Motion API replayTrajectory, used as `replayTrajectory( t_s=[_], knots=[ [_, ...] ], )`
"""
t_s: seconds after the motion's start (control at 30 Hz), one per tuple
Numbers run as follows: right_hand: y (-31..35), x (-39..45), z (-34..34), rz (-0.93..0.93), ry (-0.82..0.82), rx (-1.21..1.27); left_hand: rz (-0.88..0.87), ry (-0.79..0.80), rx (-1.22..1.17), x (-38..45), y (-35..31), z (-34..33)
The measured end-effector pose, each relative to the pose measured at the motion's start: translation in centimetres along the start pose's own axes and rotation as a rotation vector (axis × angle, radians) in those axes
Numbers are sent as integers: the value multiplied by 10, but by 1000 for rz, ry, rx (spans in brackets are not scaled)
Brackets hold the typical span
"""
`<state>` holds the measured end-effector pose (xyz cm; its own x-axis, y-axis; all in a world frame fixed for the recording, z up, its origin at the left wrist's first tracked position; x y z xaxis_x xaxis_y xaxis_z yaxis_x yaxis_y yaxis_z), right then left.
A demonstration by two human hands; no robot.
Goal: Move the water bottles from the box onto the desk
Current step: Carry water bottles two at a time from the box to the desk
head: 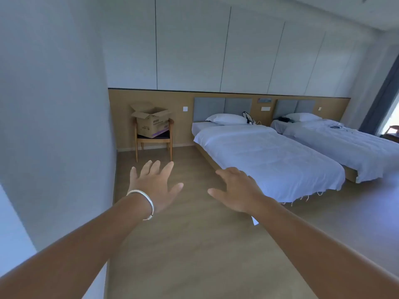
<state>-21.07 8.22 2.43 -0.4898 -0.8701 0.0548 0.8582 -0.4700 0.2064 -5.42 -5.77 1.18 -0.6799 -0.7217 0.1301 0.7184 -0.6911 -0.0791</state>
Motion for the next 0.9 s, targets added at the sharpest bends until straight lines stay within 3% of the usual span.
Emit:
replayTrajectory(
  t_s=[0.43, 0.9],
  knots=[
    [46, 209, -21, 52, 29, 32, 60, 25, 34, 176, 93, -6],
    [-5, 472, -24, 158, 3, 58, 135, -4, 46, 427, 106, -34]
  ],
)
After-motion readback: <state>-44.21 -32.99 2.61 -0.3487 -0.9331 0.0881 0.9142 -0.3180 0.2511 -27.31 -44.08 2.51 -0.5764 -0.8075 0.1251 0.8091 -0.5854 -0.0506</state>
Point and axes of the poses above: each hand's wrist, its own x-axis towards the middle knuckle, its own z-axis out of the back of the hand, y = z × x, the point moved 8 cm from there along x, towards the middle knuckle, and after that the axes turned 1 degree about y, right-handed, at the moved point
